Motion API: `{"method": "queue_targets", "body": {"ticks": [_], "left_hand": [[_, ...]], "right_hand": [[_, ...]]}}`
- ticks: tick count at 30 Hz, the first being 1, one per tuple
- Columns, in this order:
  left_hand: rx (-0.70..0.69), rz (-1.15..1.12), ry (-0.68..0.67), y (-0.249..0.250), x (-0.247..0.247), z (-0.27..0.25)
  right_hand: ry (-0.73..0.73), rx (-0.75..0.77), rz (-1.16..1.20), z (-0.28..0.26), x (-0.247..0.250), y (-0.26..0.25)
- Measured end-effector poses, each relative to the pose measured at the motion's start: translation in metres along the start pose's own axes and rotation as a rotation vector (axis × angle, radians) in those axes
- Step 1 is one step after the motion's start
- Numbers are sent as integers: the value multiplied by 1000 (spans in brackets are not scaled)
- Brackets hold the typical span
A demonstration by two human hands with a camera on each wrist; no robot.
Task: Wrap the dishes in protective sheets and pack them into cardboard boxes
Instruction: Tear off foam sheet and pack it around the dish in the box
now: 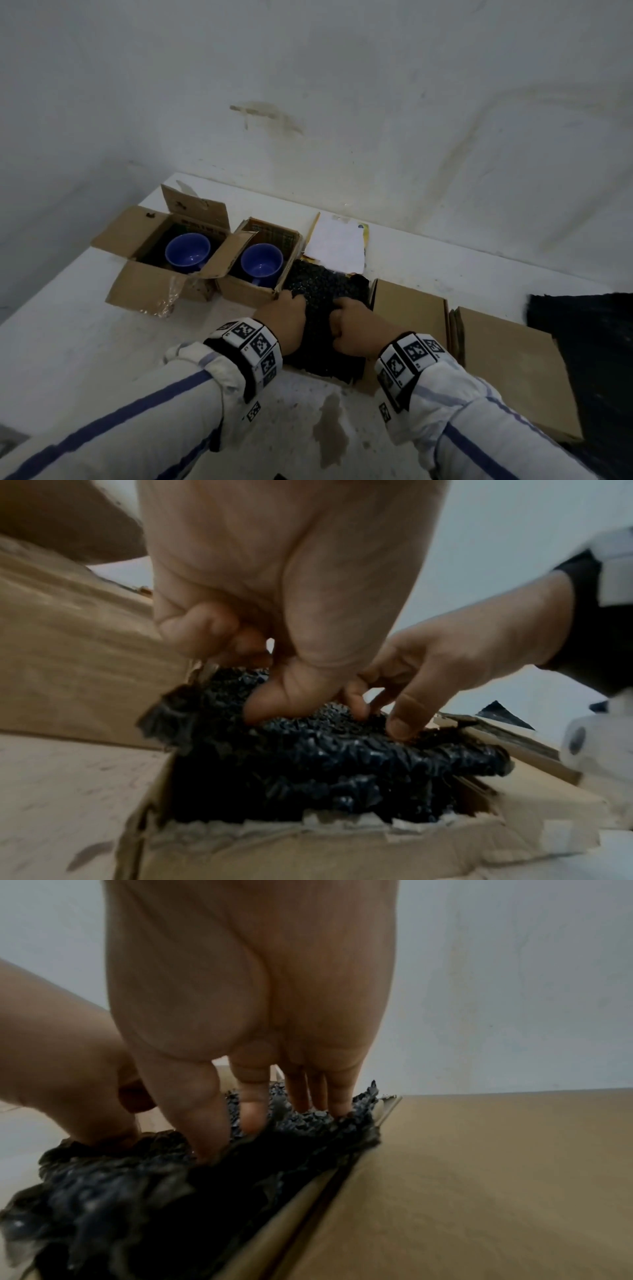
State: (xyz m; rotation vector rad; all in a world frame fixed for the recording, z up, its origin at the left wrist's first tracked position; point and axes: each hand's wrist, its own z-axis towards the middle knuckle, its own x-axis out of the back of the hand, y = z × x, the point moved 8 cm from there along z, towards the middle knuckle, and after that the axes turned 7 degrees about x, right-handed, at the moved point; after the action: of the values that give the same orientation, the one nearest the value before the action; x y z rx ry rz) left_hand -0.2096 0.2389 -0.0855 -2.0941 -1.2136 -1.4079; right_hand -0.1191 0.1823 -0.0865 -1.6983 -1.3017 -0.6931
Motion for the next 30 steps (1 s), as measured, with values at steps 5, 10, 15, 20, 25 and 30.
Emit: {"method": "queue_targets", "body": {"ticks": [5,10,15,20,25,30], "left_hand": [[-18,62,-23,9,-10,10],[109,78,-125,4,-21,26],[147,114,-189,3,-27,38],[155,140,-209,3,-30,43],[190,124,-224,6,-16,37],[10,98,-127,67,15,34]], "right_hand": [[-133,-164,-41,7,-9,8],[-178,-253,-20,19,-13,15],[-200,-302,-15,26,-12,23],[-179,-263,-11,26,-11,24],[-52,-127,115,11,4,23],[319,-113,270,-27,46,47]]}}
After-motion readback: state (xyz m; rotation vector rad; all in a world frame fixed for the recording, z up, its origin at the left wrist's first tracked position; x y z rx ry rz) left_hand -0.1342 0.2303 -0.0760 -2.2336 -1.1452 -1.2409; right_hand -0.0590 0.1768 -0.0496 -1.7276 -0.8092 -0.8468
